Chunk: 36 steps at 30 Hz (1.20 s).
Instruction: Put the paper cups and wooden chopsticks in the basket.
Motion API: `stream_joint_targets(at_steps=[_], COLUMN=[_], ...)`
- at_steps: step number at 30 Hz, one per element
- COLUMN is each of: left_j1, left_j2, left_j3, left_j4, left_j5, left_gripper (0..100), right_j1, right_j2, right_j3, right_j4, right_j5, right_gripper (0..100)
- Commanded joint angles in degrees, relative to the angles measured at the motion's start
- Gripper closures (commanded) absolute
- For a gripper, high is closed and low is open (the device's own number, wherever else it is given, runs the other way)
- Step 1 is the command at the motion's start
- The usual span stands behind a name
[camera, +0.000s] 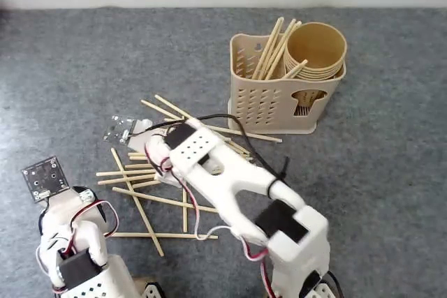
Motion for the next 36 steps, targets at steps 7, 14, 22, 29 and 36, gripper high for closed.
stream_joint_targets(at_steps=[7,14,22,29,36], left_j1=[-0.18,-0.18,-0.18,-0.18,-0.18], left_j2=[-0.35,-0.35,-0.35,-0.35,-0.35], left_j3=[-1.89,-1.89,-1.89,-1.89,-1.89], left_j4=[-1.23,-1.23,-1.23,-1.23,-1.23], left_j5=[-0.62,-0.62,-0.62,-0.62,-0.62], left_gripper=[96,96,96,96,96], right_j1=[-1.45,-1.63,0.40,0.40,0.48], right_j2=[11.12,14.81,15.60,15.52,15.52], right_j3=[-18.20,-18.90,-18.81,-18.81,-18.81], right_j4=[9.19,7.08,6.90,6.64,6.64], right_j5=[0.44,0.09,0.26,0.44,0.44], right_gripper=[68.5,68.5,69.7,88.8,90.2])
